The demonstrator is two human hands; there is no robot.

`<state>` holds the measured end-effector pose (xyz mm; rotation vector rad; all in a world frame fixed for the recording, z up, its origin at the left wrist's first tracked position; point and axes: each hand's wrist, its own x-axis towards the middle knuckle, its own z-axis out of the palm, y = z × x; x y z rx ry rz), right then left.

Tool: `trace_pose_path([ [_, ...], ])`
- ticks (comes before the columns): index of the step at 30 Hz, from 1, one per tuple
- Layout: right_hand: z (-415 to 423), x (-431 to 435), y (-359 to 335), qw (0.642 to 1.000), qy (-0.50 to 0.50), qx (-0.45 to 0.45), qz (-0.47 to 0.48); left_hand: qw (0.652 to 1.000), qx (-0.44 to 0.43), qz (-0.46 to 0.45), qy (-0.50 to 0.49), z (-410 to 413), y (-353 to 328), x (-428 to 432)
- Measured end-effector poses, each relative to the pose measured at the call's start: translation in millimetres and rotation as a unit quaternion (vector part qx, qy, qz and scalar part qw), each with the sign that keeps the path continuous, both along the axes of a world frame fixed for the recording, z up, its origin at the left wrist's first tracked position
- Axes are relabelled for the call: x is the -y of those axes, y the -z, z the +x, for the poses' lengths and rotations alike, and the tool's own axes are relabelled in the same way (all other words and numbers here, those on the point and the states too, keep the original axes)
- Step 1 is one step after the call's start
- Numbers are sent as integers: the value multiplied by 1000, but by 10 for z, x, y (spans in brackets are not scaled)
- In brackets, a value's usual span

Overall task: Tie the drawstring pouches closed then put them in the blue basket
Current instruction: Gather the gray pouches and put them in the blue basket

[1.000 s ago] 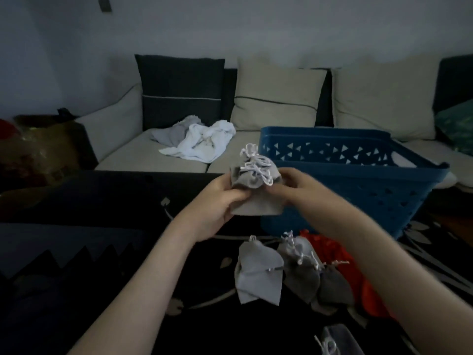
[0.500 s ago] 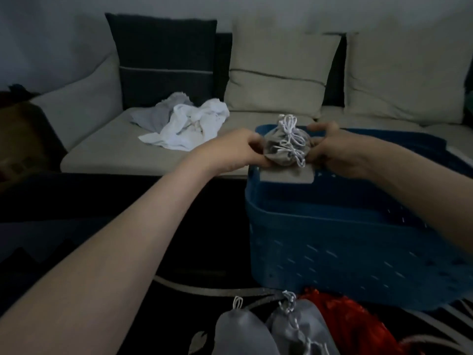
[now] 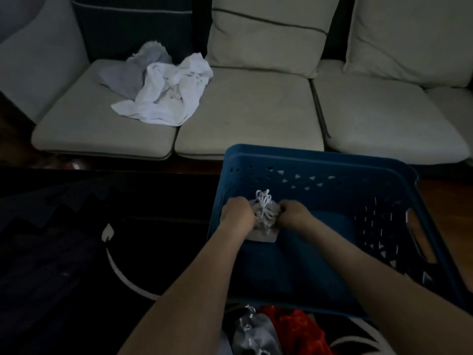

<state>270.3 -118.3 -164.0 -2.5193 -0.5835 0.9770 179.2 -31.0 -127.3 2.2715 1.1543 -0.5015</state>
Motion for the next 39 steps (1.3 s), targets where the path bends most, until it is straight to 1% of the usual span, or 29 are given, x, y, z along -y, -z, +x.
trace_pose_path([
  [2,-44,-23,119,999,-20,26,21,999,-10,-5,-36,28,26,7],
  [3,-63,-29,174,999,-25,28,15,999,-14,-7,-38,37,72,19],
  [7,-72,-8,328,995,-67,0,-68,998,-14,-56,-26,-19,107,82],
  [10,-111,69,330,992,-78,-21,-95,996,-17,-81,-25,-119,-52,96],
  [11,-123,89,294,992,-84,-15,-96,995,-2,-92,-27,-139,-145,82],
  [12,-157,104,228,992,-84,-7,-92,993,34,-107,-27,-187,-240,62],
  [14,-251,140,20,996,-72,19,-48,976,152,-151,-28,-287,-404,51],
  [16,-457,202,-316,997,-47,50,43,938,274,-201,-61,-481,-602,78],
  [17,-598,248,-507,993,-26,66,94,917,329,-209,-90,-594,-686,106],
  [18,-752,284,-684,987,-6,80,140,899,369,-201,-123,-712,-765,132],
  [19,-925,299,-876,980,3,93,179,889,391,-182,-154,-847,-829,149],
  [20,-1120,308,-1035,972,6,100,213,889,395,-154,-174,-990,-859,173],
  [22,-1479,296,-1251,951,-5,92,295,898,382,-105,-194,-1222,-797,217],
  [24,-1857,269,-1332,930,-24,77,359,912,355,-86,-186,-1423,-680,230],
  [26,-2224,275,-1275,924,-40,66,375,921,324,-89,-197,-1605,-566,236],
  [28,-2537,337,-1077,929,-53,42,363,921,295,-96,-238,-1811,-411,252],
  [30,-2715,464,-780,947,-50,5,319,908,235,-129,-322,-2003,-214,283],
  [31,-2767,529,-600,962,-26,-15,270,903,187,-158,-353,-2094,-81,284],
  [32,-2777,586,-424,977,11,-34,211,908,130,-183,-354,-2174,34,285],
  [33,-2785,633,-215,987,54,-53,144,917,69,-210,-332,-2274,183,274],
  [34,-2767,678,-15,992,77,-58,81,922,17,-237,-305,-2340,290,273],
  [35,-2750,696,157,995,80,-48,29,922,-19,-261,-287,-2387,413,279],
  [36,-2760,709,321,996,75,-40,-11,917,-47,-289,-271,-2452,565,317],
  [37,-2745,699,426,996,75,-27,-27,909,-58,-316,-266,-2474,651,363],
  [39,-2727,653,522,994,101,-35,-19,889,-51,-364,-273,-2501,812,469],
])
